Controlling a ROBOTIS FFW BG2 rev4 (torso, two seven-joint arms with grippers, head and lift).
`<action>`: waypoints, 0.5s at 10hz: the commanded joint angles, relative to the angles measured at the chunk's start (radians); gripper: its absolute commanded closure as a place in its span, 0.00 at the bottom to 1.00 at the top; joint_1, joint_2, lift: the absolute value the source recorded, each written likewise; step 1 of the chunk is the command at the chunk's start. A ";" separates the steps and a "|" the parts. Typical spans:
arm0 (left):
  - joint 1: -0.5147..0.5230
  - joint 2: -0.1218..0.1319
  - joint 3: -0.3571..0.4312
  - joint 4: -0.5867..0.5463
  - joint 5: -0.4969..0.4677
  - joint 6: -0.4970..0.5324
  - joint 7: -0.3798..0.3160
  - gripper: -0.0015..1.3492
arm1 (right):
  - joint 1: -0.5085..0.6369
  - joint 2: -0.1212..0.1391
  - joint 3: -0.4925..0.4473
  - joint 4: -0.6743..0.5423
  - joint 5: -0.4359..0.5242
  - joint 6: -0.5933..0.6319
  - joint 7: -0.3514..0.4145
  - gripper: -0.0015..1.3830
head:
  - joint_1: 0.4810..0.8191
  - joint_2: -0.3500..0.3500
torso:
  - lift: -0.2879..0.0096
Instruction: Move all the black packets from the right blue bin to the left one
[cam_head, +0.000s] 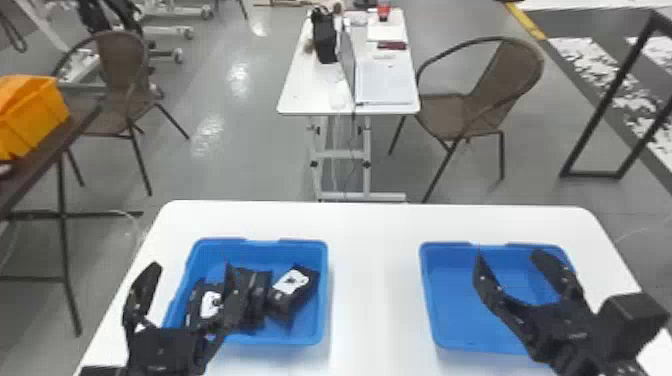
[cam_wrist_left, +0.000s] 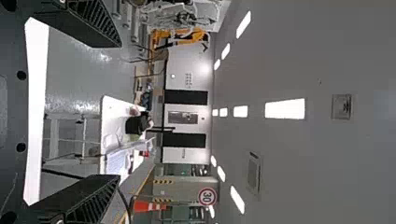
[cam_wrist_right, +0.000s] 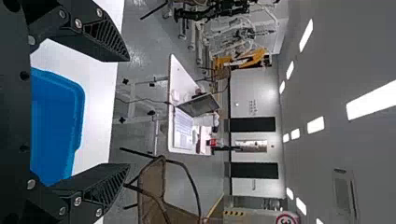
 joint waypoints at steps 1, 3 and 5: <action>0.065 -0.003 0.018 -0.015 -0.022 -0.006 0.002 0.01 | 0.062 0.015 -0.002 -0.034 0.012 -0.012 -0.010 0.18 | 0.63 0.58 | 0.97; 0.085 -0.003 0.049 -0.047 -0.079 0.022 0.002 0.04 | 0.127 0.015 0.018 -0.071 0.049 -0.007 -0.055 0.18 | 0.63 0.59 | 0.97; 0.105 -0.003 0.093 -0.064 -0.112 0.019 0.002 0.05 | 0.144 0.015 0.033 -0.080 0.054 -0.009 -0.094 0.18 | 0.63 0.62 | 0.97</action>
